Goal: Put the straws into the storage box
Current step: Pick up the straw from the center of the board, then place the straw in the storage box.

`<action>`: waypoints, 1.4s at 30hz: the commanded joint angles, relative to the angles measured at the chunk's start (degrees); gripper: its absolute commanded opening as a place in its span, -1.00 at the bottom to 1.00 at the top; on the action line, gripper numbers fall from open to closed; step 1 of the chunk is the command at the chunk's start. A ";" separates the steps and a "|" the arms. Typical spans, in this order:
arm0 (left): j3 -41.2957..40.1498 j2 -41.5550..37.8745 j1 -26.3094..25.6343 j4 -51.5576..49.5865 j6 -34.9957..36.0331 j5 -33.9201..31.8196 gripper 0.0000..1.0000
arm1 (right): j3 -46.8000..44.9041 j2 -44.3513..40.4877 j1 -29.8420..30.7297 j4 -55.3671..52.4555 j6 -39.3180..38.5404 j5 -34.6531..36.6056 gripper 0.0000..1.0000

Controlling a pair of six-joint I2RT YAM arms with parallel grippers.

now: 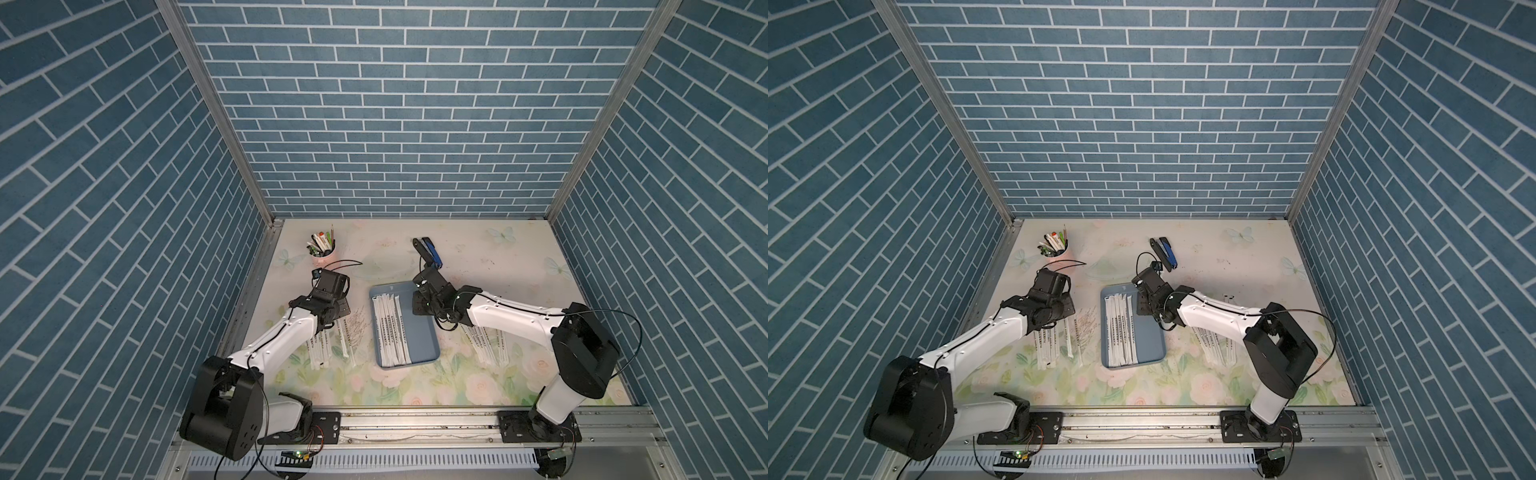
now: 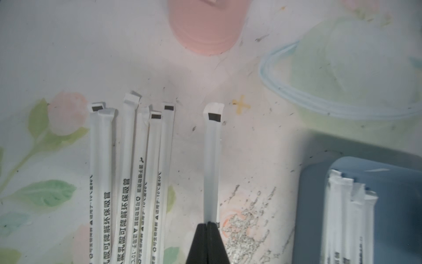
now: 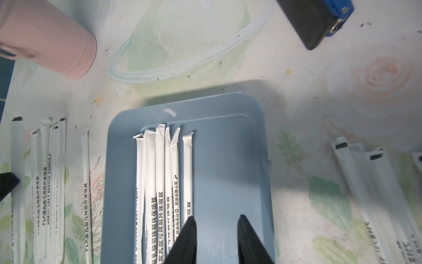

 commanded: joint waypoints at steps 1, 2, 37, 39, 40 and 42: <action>3.47 -0.35 -3.36 -2.77 -2.56 -0.05 -1.00 | -1.30 -3.17 -1.99 -1.43 -2.59 2.27 -0.36; 4.42 0.01 -5.08 -2.75 -3.70 -0.09 -1.00 | -1.68 -3.78 -2.62 -1.52 -2.82 2.51 -0.36; 11.19 27.67 -30.80 17.13 -19.80 -5.34 -1.00 | -7.78 -11.12 -9.95 -2.49 -4.52 2.80 -0.37; 11.70 27.88 -30.20 17.04 -19.14 -5.40 -1.00 | -7.70 -11.11 -9.98 -2.53 -4.62 2.71 -0.37; 11.72 27.89 -29.93 17.23 -18.92 -5.47 -1.00 | -7.64 -11.11 -9.94 -2.66 -4.62 2.63 -0.37; 11.87 27.91 -29.45 17.21 -18.64 -5.58 -1.00 | -7.69 -11.11 -9.94 -2.84 -4.67 2.53 -0.38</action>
